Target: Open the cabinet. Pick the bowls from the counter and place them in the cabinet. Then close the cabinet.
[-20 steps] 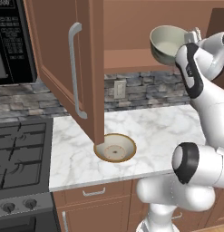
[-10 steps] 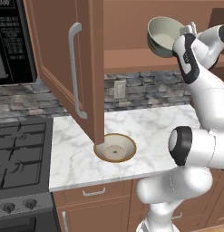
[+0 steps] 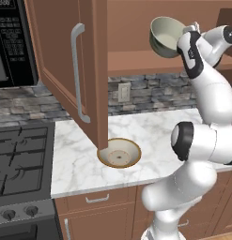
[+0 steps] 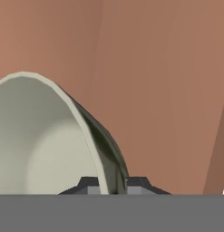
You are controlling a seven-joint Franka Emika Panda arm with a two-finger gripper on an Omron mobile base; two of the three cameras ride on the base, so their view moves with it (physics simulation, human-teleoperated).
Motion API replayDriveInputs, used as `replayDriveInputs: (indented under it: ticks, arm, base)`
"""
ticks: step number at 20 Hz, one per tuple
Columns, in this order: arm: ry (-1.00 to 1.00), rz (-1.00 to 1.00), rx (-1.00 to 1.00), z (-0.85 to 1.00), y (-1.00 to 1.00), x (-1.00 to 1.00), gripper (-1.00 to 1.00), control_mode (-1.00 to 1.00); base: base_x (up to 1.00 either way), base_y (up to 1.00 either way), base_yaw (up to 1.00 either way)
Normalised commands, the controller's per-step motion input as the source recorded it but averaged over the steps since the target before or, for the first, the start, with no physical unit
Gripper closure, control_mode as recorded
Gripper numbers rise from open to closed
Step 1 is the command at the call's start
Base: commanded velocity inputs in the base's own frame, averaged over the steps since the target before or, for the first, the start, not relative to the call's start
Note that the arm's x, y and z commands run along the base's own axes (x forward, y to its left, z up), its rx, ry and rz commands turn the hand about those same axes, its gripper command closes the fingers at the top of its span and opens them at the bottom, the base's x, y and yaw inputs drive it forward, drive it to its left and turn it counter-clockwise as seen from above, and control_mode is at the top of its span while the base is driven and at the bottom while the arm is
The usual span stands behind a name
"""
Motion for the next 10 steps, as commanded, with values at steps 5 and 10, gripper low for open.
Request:
replayDriveInputs:
  ticks: [5,10]
  arm:
    - [0.0,0.01,0.0,0.0,0.0,0.0,1.0,-1.0]
    - [-0.01,0.0,0.0,-0.18,0.0,-0.04,1.0,-1.0]
  base:
    - [0.0,0.0,0.0]
    - [0.0,0.0,0.0]
